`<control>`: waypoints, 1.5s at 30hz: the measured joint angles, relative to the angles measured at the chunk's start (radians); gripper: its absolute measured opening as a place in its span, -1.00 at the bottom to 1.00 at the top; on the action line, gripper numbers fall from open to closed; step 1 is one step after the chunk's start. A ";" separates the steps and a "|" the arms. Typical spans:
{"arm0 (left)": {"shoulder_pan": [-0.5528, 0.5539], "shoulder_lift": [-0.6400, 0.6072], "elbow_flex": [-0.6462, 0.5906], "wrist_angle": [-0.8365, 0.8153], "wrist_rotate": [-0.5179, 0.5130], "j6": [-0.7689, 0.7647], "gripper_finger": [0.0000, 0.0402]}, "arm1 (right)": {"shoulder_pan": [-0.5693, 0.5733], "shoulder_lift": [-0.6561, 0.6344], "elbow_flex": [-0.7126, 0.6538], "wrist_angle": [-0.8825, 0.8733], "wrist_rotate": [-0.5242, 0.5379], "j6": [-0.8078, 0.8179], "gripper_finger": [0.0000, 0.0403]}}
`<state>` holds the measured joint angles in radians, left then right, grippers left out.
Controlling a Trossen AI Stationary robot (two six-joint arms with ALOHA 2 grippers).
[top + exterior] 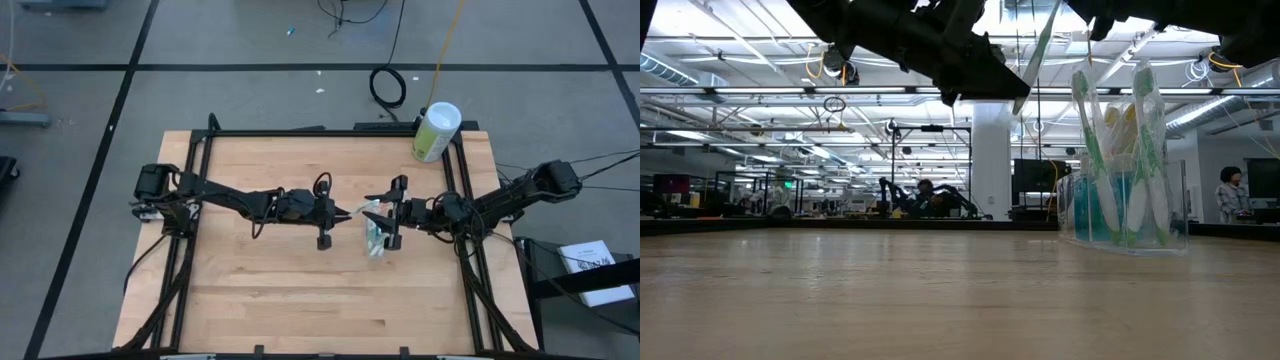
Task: Pick & Place toothbrushing station
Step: Put the green toothbrush into the bottom of the transparent organizer
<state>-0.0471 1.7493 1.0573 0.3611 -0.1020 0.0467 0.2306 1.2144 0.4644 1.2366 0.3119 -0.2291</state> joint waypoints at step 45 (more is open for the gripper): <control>-0.047 -0.052 0.001 -0.037 0.068 -0.026 0.35 | 0.033 -0.095 -0.036 -0.021 -0.001 0.011 -0.81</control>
<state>-0.0937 1.6977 1.0580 0.3242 -0.0336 0.0207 0.2635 1.1195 0.4287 1.2160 0.3111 -0.2180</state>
